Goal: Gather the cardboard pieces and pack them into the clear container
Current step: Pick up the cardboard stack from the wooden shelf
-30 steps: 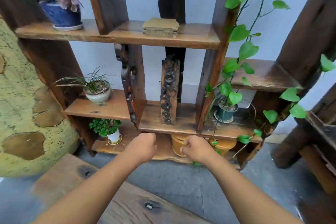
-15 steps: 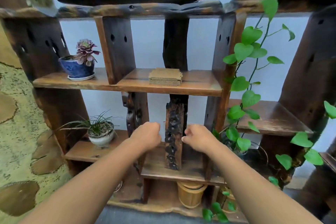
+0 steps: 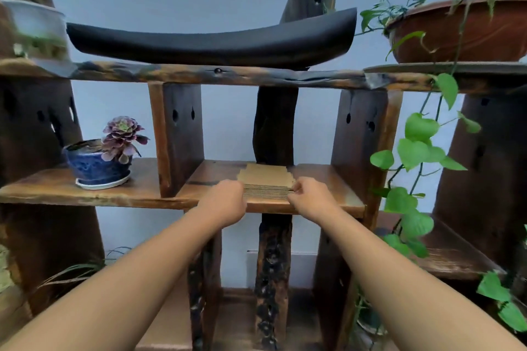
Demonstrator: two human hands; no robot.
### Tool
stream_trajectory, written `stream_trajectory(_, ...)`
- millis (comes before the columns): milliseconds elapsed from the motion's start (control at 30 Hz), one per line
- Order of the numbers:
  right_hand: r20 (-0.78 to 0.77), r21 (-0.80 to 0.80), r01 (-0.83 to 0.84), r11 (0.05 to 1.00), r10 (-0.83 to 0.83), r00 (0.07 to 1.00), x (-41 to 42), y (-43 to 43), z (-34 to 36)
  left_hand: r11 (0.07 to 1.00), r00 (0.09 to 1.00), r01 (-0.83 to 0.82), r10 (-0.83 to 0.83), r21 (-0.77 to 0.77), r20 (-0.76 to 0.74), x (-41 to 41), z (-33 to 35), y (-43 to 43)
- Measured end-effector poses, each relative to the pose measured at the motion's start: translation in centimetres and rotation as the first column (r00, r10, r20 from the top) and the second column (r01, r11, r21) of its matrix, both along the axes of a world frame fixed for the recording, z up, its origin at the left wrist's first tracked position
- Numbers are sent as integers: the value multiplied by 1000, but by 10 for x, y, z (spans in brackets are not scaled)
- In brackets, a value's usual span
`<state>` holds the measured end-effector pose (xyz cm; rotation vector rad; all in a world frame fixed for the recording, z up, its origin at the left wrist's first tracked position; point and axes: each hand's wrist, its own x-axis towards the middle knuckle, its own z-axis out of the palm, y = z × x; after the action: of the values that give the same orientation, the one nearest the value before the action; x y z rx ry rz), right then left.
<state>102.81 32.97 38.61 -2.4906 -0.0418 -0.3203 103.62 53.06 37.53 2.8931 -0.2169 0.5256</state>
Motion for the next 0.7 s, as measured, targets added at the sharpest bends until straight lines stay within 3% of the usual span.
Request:
stream_trajectory(300, -124, 102, 127, 987, -114, 986, 62, -3, 11, 984, 996, -68, 57, -162, -72, 76, 24, 1)
stream_trajectory(533, -267, 125, 149, 981, -111, 957, 95, 0, 13, 965, 923, -175, 92, -194, -374, 107, 28, -5)
stream_trajectory(700, -261, 75, 136, 988, -112, 959, 109, 10, 9, 978, 930, -146, 85, -148, -356, 115, 26, -8)
